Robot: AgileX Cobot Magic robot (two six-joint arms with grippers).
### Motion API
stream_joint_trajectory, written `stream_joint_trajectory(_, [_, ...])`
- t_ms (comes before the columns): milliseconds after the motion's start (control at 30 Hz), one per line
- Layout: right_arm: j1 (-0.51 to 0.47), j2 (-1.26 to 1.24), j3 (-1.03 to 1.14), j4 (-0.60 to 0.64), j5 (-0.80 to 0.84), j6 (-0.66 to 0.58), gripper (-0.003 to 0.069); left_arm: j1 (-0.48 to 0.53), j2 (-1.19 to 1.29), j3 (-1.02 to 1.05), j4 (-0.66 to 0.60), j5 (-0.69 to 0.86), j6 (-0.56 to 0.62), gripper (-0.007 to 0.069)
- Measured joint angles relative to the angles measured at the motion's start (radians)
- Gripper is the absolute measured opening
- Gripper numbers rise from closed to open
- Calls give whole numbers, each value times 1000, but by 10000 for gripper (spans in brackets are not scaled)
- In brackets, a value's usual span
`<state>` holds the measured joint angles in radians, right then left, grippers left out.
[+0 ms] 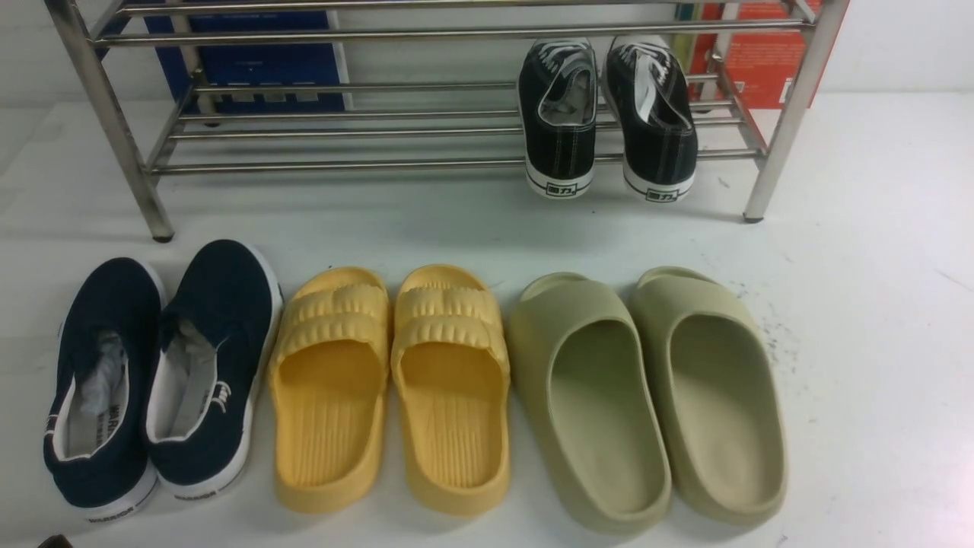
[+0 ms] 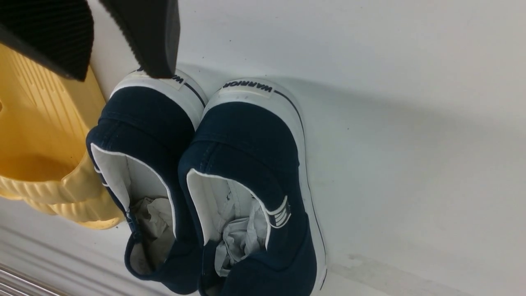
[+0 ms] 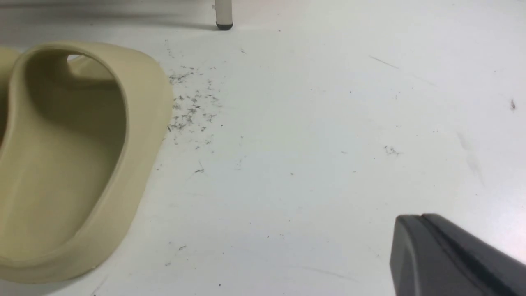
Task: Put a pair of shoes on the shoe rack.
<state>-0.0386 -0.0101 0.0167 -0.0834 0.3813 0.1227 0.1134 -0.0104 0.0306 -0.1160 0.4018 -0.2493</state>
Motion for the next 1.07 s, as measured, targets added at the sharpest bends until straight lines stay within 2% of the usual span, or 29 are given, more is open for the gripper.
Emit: stream_joint_trajectory(1067, [0, 0, 0, -1, 0, 0, 38, 0, 0, 0, 0, 0, 0, 239])
